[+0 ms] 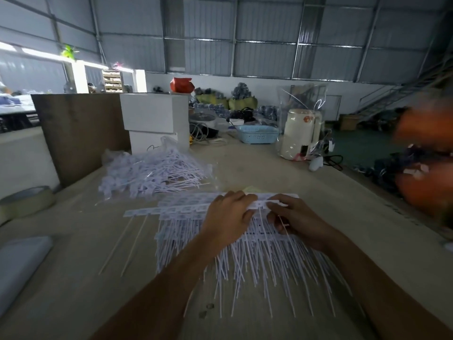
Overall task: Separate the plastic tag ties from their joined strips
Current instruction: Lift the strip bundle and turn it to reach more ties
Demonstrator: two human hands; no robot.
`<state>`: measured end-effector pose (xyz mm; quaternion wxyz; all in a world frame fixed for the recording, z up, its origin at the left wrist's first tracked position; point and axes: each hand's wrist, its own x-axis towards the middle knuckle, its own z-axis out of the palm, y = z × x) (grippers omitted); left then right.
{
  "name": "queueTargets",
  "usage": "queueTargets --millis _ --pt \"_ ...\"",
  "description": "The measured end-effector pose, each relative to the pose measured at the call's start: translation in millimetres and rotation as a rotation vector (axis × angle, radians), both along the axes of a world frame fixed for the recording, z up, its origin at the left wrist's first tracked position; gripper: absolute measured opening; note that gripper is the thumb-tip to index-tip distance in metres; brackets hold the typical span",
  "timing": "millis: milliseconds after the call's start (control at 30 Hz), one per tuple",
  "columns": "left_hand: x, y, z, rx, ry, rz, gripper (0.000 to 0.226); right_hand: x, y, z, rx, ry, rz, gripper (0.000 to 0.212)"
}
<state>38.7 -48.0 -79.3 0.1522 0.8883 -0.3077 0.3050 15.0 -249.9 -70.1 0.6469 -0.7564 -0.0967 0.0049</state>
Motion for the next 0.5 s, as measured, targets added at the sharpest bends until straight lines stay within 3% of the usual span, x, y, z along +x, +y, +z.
queueTargets --millis 233,500 --pt "-2.9 2.0 -2.8 -0.016 0.054 0.016 0.035 -1.1 0.6 -3.7 -0.073 -0.126 0.000 0.015" --pt "1.9 2.5 -4.4 0.024 -0.004 0.062 0.035 -0.5 8.7 -5.6 -0.001 -0.109 -0.039 0.020"
